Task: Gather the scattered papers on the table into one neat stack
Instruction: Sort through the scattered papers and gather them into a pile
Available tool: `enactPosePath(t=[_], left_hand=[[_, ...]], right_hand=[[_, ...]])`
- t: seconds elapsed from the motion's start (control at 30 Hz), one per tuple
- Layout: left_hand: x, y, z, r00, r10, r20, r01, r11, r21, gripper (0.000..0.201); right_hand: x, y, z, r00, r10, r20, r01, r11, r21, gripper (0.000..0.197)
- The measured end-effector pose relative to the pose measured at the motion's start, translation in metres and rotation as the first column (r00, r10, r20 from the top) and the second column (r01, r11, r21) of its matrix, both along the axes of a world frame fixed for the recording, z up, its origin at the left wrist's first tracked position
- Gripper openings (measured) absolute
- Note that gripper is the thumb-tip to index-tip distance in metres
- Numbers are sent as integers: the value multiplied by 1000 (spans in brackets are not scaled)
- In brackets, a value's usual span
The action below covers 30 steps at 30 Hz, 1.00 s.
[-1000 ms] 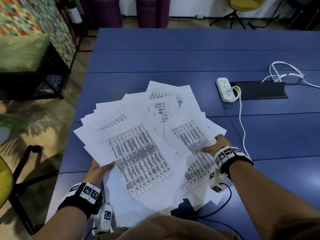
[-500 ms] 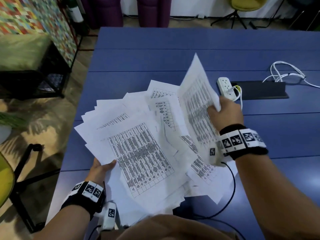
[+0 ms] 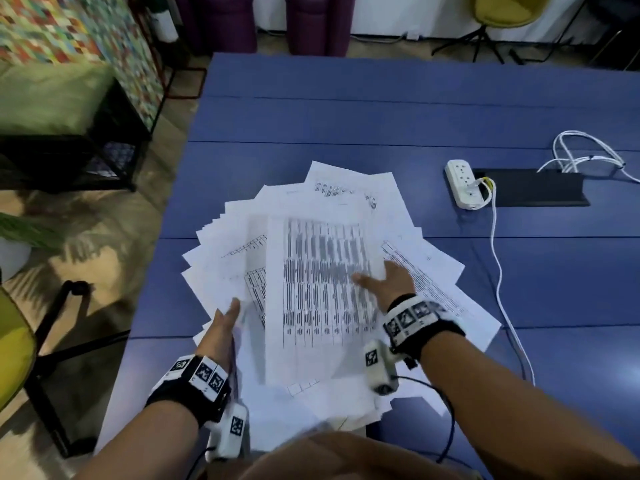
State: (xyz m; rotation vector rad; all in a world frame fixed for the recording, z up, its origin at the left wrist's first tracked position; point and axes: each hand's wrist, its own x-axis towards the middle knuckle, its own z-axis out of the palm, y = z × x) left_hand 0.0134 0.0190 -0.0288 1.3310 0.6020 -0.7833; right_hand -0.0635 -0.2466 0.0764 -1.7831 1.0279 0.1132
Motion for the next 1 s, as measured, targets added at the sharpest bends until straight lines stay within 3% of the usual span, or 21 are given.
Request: enactPosePath(t=[0.1, 0.17, 0.27, 0.33, 0.4, 0.47, 0.53, 0.7, 0.83, 0.93, 1.0], left_hand=[[3, 5, -3, 987, 52, -154, -79, 981, -175, 90], [1, 2, -3, 999, 19, -40, -25, 985, -172, 99], [-10, -4, 3, 971, -88, 221, 98, 994, -38, 89], [-5, 1, -3, 954, -78, 289, 73, 997, 28, 82], [6, 16, -13, 951, -34, 308, 26, 999, 27, 72], [15, 32, -15, 948, -5, 317, -14, 998, 57, 64], [23, 46, -12, 950, 13, 311, -30, 998, 48, 61], [21, 65, -18, 954, 50, 297, -67, 997, 46, 65], [21, 67, -20, 954, 23, 298, -39, 998, 50, 69], [19, 66, -19, 955, 52, 292, -63, 998, 30, 62], [17, 65, -16, 953, 60, 297, -66, 998, 11, 61]], right_hand=[[-1, 16, -42, 987, 125, -97, -128, 991, -32, 56], [3, 25, -63, 968, 221, -118, -226, 974, -28, 56], [10, 30, -76, 943, 325, -72, -326, 946, -2, 56], [14, 16, -78, 974, 227, -8, -227, 974, 7, 43], [14, -12, -82, 992, 118, -48, -124, 982, -143, 41], [8, -38, -83, 969, 108, -224, -185, 916, -357, 52], [3, -49, -79, 933, 119, -339, -265, 865, -426, 62], [9, -15, -85, 930, 187, -317, -294, 895, -334, 77], [18, 6, -83, 974, 103, -203, -142, 972, -187, 60], [26, 3, -74, 937, 226, -265, -281, 940, -193, 43], [29, -5, -62, 936, 249, -249, -303, 929, -213, 48]])
